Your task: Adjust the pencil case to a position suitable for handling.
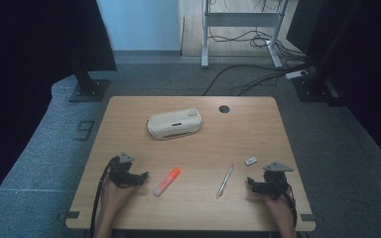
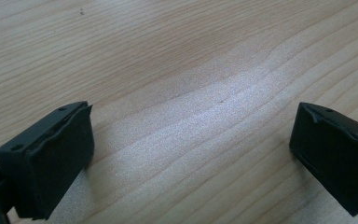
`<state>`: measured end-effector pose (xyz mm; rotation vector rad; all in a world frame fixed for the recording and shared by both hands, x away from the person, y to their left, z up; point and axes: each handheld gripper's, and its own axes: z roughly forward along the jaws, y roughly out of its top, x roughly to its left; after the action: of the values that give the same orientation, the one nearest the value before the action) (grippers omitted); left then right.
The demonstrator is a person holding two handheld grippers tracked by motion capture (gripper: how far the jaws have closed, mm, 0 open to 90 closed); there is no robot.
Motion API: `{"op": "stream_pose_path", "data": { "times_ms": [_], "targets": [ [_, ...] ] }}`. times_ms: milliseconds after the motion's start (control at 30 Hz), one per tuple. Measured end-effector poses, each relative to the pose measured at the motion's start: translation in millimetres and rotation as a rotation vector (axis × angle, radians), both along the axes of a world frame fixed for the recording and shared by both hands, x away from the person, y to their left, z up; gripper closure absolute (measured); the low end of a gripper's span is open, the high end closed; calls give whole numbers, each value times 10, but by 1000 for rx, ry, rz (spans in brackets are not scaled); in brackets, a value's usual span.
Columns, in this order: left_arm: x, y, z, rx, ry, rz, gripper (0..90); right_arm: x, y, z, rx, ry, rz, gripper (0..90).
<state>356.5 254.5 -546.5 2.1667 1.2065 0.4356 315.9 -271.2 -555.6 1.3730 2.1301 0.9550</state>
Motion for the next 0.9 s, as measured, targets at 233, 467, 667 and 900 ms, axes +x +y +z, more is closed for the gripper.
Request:
{"op": "stream_pose_path", "data": {
  "times_ms": [233, 467, 667, 900],
  "targets": [
    [42, -18, 77, -10, 18, -15, 83, -9, 5, 0, 0, 0, -2, 137],
    [112, -41, 225, -59, 1, -49, 120, -9, 5, 0, 0, 0, -2, 137],
    [212, -74, 358, -79, -10, -73, 137, -9, 5, 0, 0, 0, -2, 137],
    [332, -144, 539, -87, -26, -109, 135, -9, 5, 0, 0, 0, -2, 137]
  ]
}}
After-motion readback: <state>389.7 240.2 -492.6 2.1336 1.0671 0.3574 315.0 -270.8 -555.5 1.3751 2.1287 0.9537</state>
